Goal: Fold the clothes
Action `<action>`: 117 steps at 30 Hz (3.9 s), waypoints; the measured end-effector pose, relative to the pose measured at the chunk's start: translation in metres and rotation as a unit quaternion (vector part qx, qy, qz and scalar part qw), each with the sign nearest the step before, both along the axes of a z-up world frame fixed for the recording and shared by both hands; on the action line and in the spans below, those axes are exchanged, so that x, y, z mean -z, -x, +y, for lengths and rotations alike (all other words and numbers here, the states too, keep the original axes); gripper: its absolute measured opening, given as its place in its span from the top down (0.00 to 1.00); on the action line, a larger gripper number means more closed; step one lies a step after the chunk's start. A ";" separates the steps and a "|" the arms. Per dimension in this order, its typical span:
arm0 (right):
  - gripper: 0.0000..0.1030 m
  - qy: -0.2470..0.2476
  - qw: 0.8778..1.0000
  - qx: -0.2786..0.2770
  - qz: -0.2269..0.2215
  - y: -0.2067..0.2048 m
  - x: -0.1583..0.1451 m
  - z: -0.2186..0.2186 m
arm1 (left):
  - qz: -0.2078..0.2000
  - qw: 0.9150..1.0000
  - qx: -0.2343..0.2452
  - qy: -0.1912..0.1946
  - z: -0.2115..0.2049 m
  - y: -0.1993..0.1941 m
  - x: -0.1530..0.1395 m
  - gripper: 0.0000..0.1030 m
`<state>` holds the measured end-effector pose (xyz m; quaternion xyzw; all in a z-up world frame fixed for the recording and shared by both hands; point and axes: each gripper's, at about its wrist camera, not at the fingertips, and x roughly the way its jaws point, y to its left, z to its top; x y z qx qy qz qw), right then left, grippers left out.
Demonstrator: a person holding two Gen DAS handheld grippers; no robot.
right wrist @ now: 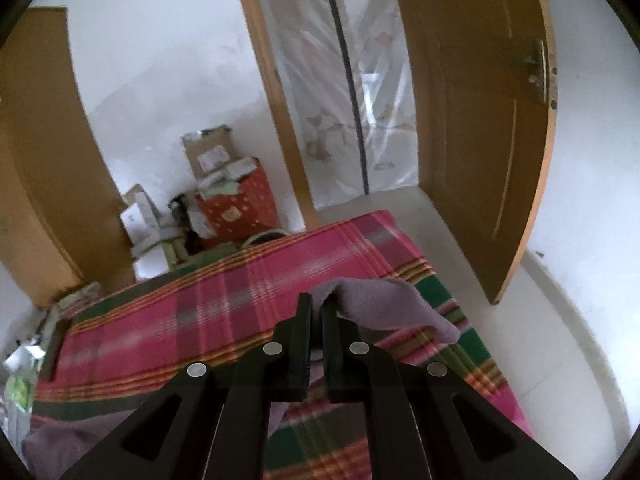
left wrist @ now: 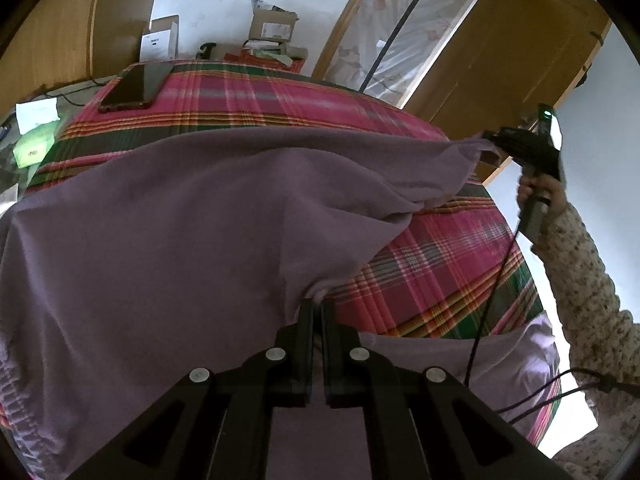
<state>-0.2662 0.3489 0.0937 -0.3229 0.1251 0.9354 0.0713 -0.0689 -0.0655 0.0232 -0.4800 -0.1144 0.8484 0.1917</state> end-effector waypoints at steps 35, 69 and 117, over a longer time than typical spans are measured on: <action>0.76 0.137 0.981 -0.096 -0.093 -0.063 0.072 -0.021 | 0.083 0.977 0.056 0.187 0.077 0.006 0.000 0.86; 0.93 0.172 0.969 -0.147 -0.100 -0.032 0.094 -0.062 | 0.109 0.974 0.090 0.178 0.100 0.024 0.001 0.98; 0.88 0.166 0.985 -0.025 -0.042 -0.156 0.074 0.026 | 0.076 0.969 0.176 0.158 0.098 -0.020 0.003 0.98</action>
